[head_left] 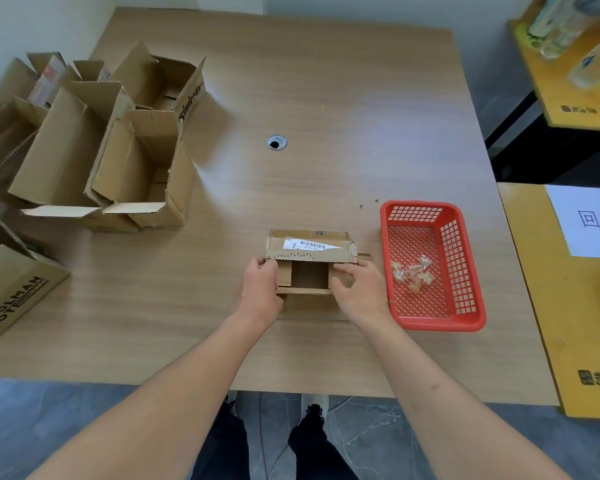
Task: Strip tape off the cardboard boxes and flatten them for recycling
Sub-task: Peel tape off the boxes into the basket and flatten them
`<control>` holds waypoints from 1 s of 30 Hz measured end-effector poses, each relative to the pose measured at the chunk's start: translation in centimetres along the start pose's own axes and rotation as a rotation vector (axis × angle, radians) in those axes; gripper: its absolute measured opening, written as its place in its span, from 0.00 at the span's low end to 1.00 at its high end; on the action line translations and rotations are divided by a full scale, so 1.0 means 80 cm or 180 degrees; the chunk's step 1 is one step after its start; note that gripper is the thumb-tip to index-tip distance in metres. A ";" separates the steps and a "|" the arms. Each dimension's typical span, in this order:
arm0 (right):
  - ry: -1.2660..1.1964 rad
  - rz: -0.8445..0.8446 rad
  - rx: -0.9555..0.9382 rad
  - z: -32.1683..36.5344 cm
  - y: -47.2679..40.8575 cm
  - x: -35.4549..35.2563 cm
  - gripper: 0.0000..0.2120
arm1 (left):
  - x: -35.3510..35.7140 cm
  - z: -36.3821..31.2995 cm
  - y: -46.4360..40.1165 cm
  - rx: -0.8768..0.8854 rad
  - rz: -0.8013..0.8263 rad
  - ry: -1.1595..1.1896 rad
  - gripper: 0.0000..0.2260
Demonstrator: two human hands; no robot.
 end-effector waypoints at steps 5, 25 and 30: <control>0.0114 0.0157 -0.0101 0.003 0.002 0.001 0.31 | 0.007 0.010 -0.004 0.0098 0.0042 -0.0124 0.22; 0.0417 -0.0005 0.0342 0.038 -0.045 0.003 0.35 | -0.022 0.014 -0.008 0.1096 -0.0137 -0.0835 0.16; 0.0352 -0.0370 0.0398 0.038 -0.058 0.003 0.32 | -0.039 0.025 -0.026 0.0809 -0.0683 -0.0107 0.24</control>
Point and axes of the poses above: each hand's wrist, its own y-axis away from the middle knuckle, its own x-axis out of the palm, z = x × y, the point moved 1 cm from there along -y, towards the middle knuckle, and after that the axes turned 12 degrees about -z, right-handed, at the moved point
